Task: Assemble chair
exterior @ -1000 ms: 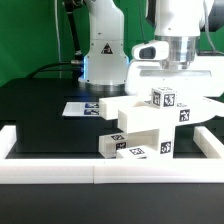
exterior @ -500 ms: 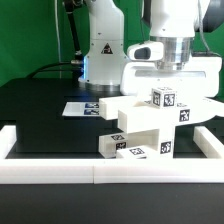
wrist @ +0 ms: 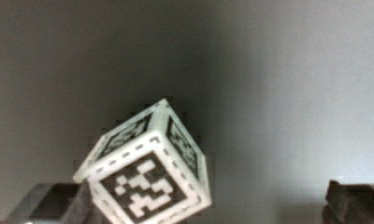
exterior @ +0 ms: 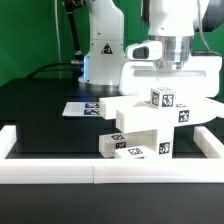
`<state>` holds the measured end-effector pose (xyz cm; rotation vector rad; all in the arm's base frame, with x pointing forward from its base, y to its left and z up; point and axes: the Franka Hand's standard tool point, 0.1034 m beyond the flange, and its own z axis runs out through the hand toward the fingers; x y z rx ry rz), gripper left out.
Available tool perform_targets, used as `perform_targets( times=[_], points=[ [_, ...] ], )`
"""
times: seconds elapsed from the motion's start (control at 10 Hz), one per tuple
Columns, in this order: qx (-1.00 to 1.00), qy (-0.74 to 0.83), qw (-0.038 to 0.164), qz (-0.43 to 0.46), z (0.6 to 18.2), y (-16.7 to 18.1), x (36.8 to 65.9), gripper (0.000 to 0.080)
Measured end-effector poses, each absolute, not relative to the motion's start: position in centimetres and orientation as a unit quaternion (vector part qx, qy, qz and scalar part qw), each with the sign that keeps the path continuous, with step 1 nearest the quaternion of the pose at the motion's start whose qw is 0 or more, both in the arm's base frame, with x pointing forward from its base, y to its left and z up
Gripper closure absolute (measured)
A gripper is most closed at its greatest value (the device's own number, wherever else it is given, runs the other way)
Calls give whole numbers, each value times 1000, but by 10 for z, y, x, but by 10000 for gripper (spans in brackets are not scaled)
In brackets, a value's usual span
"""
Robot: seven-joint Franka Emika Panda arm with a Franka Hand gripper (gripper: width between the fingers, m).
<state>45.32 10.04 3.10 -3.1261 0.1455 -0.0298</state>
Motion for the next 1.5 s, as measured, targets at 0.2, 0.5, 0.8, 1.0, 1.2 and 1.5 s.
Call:
perform_targets(
  times=[0.2,0.5,0.8,1.0,1.2,1.5],
  points=[
    [-999,51,6,-12,32,97,458,151],
    [-998,55,2,-9,25,89,456,151],
    [-999,49,2,-7,25,84,455,151],
    [-999,48,2,-7,25,84,455,151],
    [-999,48,2,-7,25,84,455,151],
    [-999,47,-1,-9,22,80,455,151]
  ],
)
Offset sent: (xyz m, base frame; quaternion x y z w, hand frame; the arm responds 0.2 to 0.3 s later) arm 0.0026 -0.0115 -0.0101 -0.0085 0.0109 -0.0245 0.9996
